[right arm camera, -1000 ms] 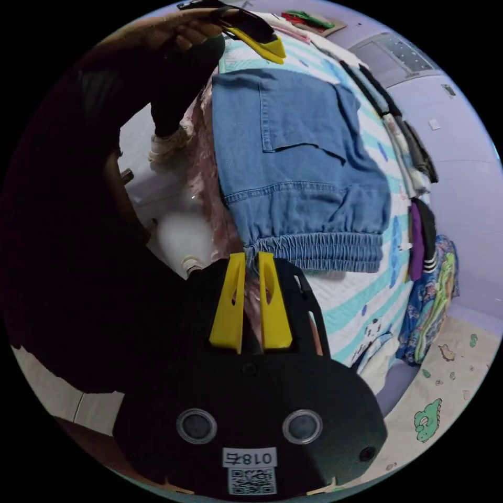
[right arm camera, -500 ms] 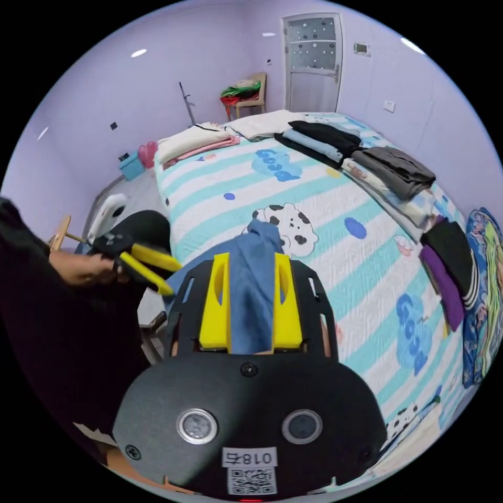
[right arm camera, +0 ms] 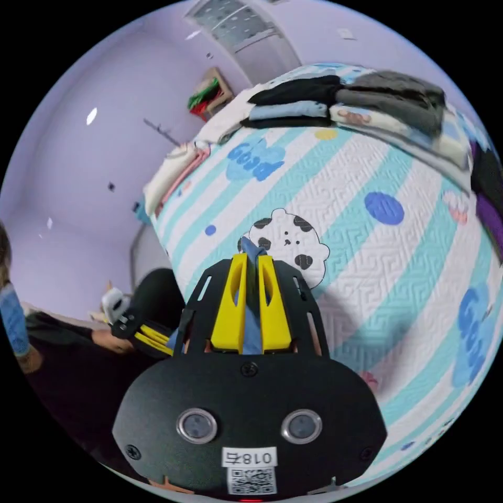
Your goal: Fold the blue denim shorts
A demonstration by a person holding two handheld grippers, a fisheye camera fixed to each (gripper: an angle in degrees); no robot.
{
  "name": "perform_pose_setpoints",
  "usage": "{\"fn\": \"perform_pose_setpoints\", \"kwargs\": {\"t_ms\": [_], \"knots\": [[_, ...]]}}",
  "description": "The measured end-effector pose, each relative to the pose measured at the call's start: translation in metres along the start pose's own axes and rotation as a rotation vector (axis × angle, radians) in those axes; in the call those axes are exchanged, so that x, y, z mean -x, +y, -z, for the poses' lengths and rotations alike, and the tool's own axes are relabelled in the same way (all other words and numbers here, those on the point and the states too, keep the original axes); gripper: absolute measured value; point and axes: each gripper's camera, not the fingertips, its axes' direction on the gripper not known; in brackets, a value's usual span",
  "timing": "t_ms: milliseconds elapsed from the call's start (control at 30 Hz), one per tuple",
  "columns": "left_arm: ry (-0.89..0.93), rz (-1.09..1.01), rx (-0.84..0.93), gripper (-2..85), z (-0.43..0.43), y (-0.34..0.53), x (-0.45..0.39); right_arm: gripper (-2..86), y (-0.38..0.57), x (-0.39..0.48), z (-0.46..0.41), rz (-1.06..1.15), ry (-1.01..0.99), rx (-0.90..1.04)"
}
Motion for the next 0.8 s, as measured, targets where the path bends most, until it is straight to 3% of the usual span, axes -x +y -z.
{"fn": "perform_pose_setpoints", "kwargs": {"t_ms": [67,200,300,500,633,800], "knots": [[-0.017,-0.004,0.007,-0.3,-0.005,-0.001,-0.002,4.3,0.006,-0.05,0.0,-0.174,-0.142,-0.033],[-0.031,0.03,0.029,-0.8,-0.02,-0.002,0.004,3.5,0.023,-0.099,0.008,-0.322,-0.206,-0.135],[-0.048,0.021,0.027,-1.0,-0.027,-0.003,0.002,6.6,0.027,-0.088,0.04,-0.205,-0.21,-0.232],[-0.072,-0.024,0.035,-1.1,-0.036,-0.008,-0.006,14.2,-0.014,-0.028,0.025,0.074,0.029,0.074],[-0.075,-0.067,0.019,-0.9,-0.037,-0.009,-0.017,4.7,-0.037,-0.023,-0.002,0.103,0.22,0.25],[-0.112,-0.181,-0.017,-0.4,-0.031,-0.006,-0.04,2.3,-0.019,-0.041,0.059,-0.009,-0.013,0.01]]}}
